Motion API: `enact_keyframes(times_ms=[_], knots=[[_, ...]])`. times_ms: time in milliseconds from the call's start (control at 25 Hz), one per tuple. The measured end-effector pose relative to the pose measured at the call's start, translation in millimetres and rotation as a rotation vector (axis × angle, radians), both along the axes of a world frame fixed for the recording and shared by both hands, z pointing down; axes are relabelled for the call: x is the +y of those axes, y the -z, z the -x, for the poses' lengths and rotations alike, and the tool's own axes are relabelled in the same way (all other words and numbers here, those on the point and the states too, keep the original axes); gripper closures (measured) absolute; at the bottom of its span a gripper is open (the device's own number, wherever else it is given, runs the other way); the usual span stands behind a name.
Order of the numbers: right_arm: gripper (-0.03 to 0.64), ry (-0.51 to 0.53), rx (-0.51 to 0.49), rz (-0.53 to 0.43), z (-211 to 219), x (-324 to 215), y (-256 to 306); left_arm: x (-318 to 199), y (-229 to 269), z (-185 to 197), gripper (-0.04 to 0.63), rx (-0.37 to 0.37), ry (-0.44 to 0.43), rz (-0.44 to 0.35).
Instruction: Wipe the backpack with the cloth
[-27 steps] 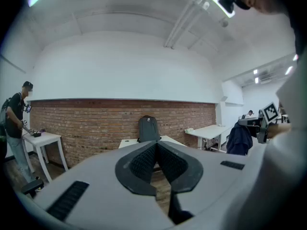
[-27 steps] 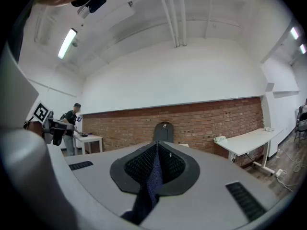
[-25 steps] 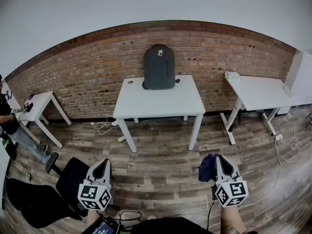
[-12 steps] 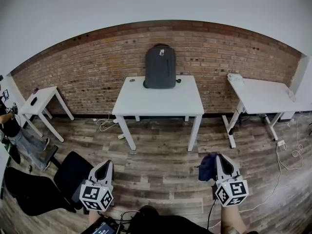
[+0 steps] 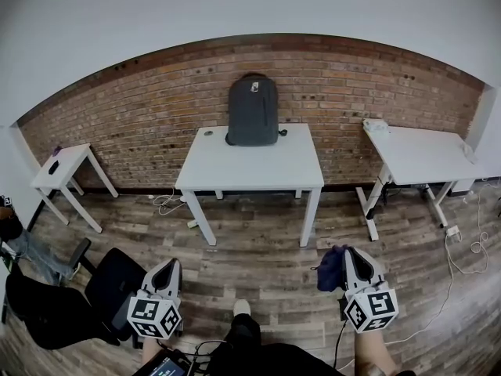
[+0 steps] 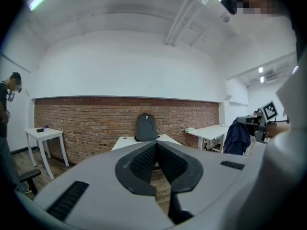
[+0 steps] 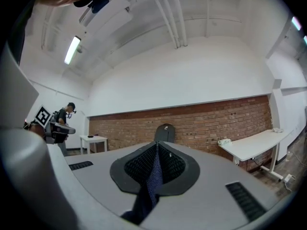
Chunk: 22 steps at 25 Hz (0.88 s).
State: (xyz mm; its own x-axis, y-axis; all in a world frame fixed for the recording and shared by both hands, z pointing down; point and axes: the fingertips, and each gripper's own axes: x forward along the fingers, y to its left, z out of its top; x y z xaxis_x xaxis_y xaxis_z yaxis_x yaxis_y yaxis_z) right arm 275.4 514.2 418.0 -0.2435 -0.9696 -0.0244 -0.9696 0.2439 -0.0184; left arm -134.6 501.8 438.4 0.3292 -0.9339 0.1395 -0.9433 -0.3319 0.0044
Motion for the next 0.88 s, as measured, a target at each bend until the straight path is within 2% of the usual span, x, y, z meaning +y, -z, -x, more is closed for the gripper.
enact_keyframes(times_ms=[400, 880], knots=[[0.606, -0.013, 0.010, 0.010, 6, -46, -4, -56, -11, 4, 0.598, 0.015, -0.015, 0.010], [0.606, -0.055, 0.031, 0.039, 33, -152, 6, -171, -11, 38, 0.598, 0.038, -0.042, 0.027]])
